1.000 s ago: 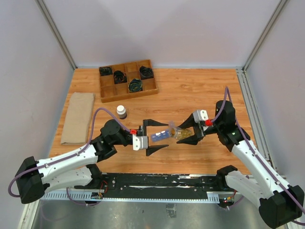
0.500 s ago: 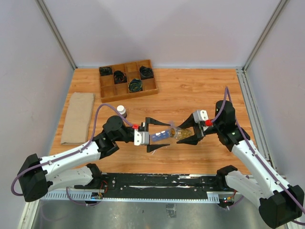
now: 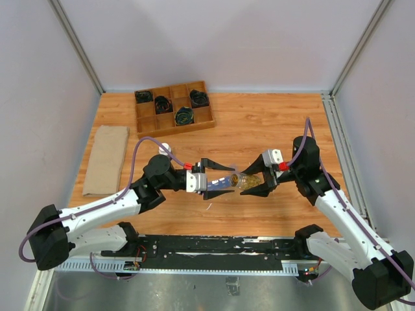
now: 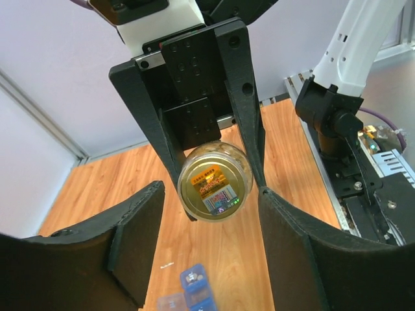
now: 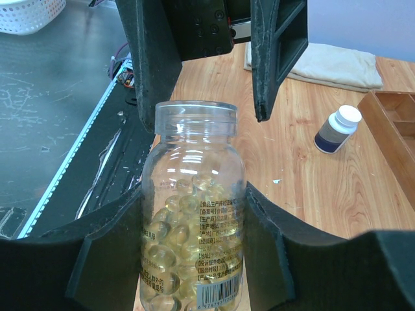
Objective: Sort the pills into containers
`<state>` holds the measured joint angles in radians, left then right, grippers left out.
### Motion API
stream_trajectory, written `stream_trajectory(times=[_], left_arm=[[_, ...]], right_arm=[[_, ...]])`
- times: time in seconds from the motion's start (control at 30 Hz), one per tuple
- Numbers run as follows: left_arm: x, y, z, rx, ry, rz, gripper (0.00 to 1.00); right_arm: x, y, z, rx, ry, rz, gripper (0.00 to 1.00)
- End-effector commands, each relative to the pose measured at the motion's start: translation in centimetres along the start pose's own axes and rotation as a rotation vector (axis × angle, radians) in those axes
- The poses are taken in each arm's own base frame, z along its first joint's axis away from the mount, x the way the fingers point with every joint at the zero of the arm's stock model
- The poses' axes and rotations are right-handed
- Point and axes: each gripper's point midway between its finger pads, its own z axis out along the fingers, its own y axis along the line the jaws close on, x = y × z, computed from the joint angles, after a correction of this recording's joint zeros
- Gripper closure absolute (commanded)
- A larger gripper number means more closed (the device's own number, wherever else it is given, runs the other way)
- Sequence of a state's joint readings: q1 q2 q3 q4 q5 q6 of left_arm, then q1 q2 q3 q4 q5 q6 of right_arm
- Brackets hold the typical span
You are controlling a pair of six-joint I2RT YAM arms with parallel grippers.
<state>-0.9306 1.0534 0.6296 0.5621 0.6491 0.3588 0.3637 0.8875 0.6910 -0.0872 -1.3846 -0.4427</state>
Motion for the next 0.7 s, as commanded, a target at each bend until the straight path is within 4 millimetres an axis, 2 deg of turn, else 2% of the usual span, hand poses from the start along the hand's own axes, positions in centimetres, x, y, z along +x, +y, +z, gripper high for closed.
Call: stream_trajectory(times=[0.0, 0.27, 0.67], left_arm=[[-1.91, 1.02, 0.6, -0.007, -0.049, 0.02, 0.38], [-1.71, 1.06, 0.78, -0.006, -0.044, 0.007, 0.44], [-1.63, 0.78, 0.82, 0.007, -0.045, -0.005, 0.44]], right_arm=[[-1.2, 0.11, 0.0, -0.017, -0.017, -0.045, 0.99], [-1.21, 0.15, 0.03, -0.019, -0.017, -0.043, 1.0], [-1.24, 0.12, 0.03, -0.02, -0.018, -0.043, 0.99]])
